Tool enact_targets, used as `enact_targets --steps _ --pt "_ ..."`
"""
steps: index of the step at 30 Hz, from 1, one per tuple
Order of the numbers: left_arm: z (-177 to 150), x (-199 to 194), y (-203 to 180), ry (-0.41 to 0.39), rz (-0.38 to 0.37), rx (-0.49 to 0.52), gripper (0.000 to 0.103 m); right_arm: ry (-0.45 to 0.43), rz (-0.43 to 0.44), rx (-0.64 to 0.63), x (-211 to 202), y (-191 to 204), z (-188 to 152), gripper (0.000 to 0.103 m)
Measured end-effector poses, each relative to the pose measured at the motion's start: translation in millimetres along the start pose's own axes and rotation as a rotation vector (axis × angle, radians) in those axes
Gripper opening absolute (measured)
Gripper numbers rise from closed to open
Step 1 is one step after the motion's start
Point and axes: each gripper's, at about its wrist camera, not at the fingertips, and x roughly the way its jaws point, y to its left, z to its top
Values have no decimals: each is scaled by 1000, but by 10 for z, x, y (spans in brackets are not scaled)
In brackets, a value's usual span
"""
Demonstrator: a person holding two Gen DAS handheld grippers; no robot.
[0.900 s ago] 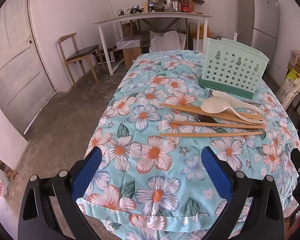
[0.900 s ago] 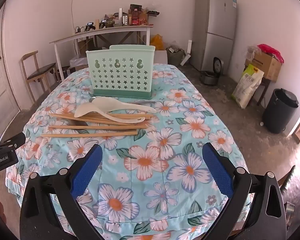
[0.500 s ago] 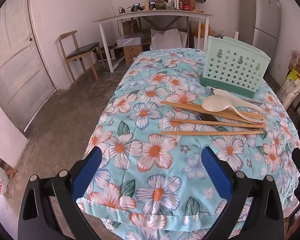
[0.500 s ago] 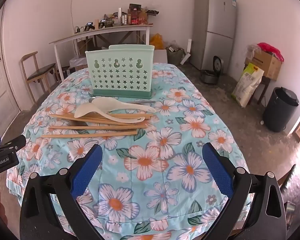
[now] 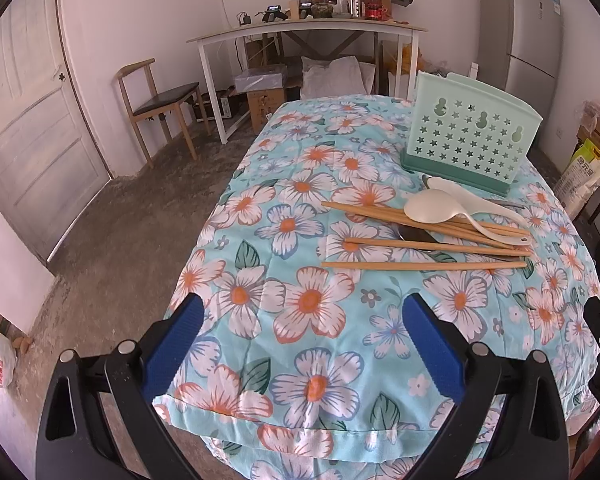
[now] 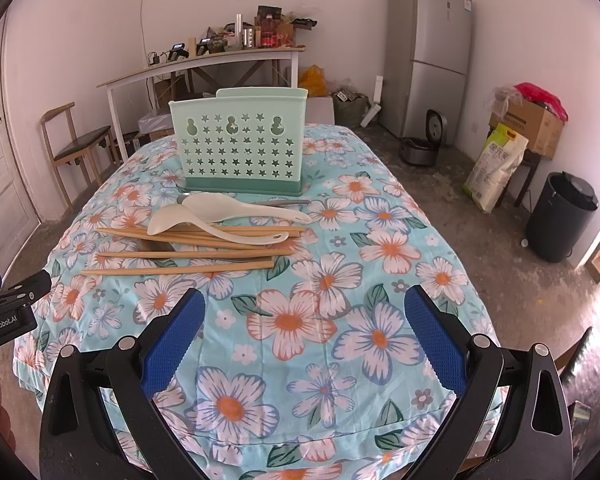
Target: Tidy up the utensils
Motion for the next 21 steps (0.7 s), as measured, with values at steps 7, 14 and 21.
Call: enact_targets --steps 7,14,21 --pt "2 2 6 1 -1 -1 97 3 -1 -2 -3 9 -1 95" --pt "4 4 7 1 -1 0 97 4 -2 0 0 9 -3 95" --pt "4 4 10 2 -2 0 97 3 -3 -1 -3 10 -4 95"
